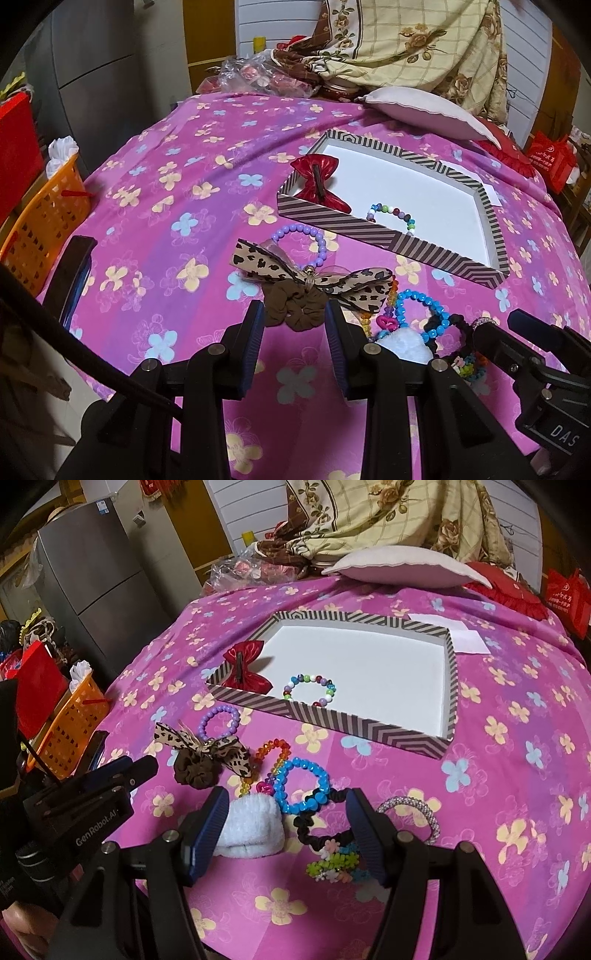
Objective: Organize jewelry
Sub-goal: 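Grasp the leopard-print bow with the left tool while the right tool grasps the white fluffy scrunchie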
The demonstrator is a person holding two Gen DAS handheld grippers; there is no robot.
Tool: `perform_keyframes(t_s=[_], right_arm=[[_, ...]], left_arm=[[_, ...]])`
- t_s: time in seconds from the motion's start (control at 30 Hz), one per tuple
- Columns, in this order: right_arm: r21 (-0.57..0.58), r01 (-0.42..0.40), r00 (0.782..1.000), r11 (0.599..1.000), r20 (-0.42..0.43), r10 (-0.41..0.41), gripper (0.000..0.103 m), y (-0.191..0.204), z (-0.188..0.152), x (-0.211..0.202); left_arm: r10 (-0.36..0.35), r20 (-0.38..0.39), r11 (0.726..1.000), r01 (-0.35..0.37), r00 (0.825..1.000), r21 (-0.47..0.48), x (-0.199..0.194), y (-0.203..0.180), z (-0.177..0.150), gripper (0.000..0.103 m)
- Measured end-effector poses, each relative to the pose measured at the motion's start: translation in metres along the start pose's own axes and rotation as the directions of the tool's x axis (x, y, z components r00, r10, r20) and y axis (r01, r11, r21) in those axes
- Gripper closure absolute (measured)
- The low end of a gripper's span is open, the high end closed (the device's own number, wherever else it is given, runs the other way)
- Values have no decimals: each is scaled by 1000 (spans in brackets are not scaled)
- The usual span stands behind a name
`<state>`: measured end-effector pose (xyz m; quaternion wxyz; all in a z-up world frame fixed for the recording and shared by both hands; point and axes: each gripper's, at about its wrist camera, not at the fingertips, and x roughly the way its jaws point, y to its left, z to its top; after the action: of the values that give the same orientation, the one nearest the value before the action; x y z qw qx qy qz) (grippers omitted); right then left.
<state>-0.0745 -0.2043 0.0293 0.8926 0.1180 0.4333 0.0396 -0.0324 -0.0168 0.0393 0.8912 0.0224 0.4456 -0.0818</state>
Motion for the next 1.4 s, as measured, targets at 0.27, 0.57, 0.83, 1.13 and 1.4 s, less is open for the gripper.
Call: perform_keyframes(t_s=[0.27, 0.57, 0.83, 1.13, 1.4], right_arm=[[-1, -2, 1000, 1000, -23, 2, 33, -1, -1, 7], [-6, -25, 998, 1000, -63, 25, 32, 0, -7, 19], [-18, -58, 990, 998, -129, 55, 32, 8, -15, 40], [-39, -59, 982, 998, -181, 51, 32, 15, -20, 62], [-38, -74, 978, 997, -196, 66, 32, 14, -20, 73]], left_arm=[[-1, -16, 1000, 1, 1000, -11, 6, 3, 0, 49], [-87, -58, 991, 80, 995, -110, 13, 36, 5, 49], [-173, -114, 963, 144, 978, -228, 31, 65, 4, 49], [-208, -155, 962, 173, 966, -213, 55, 46, 4, 45], [-159, -152, 979, 136, 975, -151, 79, 30, 13, 40]])
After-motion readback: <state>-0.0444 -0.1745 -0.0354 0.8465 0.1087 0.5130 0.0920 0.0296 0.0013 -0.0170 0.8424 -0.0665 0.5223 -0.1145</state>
